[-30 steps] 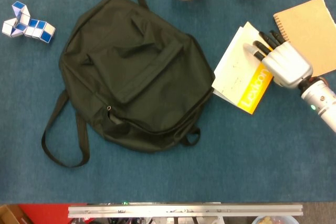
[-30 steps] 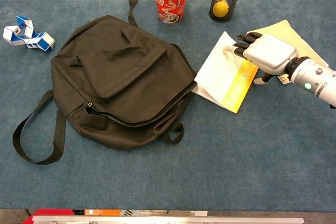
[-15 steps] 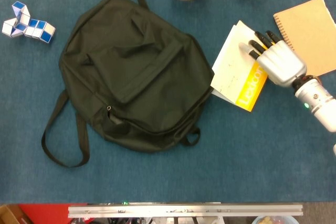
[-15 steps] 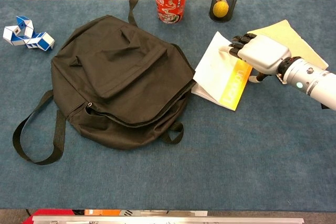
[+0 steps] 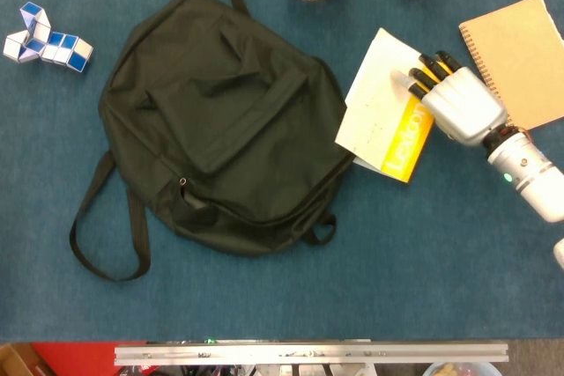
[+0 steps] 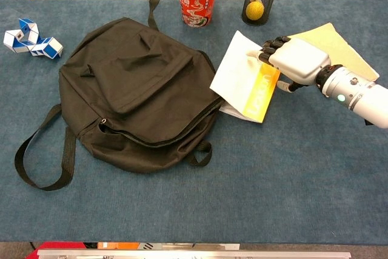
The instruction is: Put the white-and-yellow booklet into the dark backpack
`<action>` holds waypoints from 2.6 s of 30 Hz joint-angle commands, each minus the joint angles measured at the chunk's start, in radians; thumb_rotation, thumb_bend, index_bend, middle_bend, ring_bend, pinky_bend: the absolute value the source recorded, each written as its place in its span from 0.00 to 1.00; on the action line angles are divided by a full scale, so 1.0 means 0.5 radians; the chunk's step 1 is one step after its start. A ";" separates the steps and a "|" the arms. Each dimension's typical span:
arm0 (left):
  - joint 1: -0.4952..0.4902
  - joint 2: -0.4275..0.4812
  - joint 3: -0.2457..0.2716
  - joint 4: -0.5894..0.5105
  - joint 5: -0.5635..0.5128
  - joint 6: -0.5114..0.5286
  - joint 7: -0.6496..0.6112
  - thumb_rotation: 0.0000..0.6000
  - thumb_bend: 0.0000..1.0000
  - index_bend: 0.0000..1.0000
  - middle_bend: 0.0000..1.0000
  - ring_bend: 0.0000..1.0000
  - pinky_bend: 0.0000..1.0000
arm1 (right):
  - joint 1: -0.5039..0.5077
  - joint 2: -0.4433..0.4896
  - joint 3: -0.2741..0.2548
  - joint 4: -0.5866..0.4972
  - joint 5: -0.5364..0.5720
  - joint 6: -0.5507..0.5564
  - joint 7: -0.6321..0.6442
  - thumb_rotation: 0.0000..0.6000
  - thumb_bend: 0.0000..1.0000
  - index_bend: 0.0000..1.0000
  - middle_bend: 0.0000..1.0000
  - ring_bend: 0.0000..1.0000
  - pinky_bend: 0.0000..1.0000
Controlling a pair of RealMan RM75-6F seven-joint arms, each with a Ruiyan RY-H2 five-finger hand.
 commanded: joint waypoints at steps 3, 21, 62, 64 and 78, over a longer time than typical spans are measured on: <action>0.001 0.002 0.000 0.008 0.001 0.002 -0.016 1.00 0.21 0.32 0.25 0.17 0.28 | 0.005 -0.046 0.000 0.060 -0.042 0.084 0.089 1.00 0.34 0.13 0.28 0.16 0.22; 0.011 0.013 -0.004 0.031 -0.001 0.019 -0.068 1.00 0.21 0.32 0.25 0.17 0.28 | 0.034 -0.273 0.021 0.307 -0.154 0.378 0.283 1.00 0.45 0.37 0.41 0.31 0.39; 0.014 0.025 -0.024 0.040 0.003 0.047 -0.123 1.00 0.21 0.32 0.25 0.18 0.28 | -0.043 -0.256 0.066 0.447 -0.183 0.796 0.332 1.00 0.41 0.82 0.70 0.61 0.68; 0.010 0.027 -0.026 0.037 0.004 0.043 -0.117 1.00 0.21 0.32 0.25 0.18 0.28 | -0.052 -0.270 0.066 0.504 -0.201 0.866 0.374 1.00 0.41 0.82 0.70 0.62 0.68; -0.083 0.076 -0.026 -0.014 0.069 -0.063 -0.055 1.00 0.21 0.32 0.25 0.18 0.28 | -0.081 -0.280 0.095 0.723 -0.248 1.222 0.536 1.00 0.41 0.82 0.71 0.63 0.68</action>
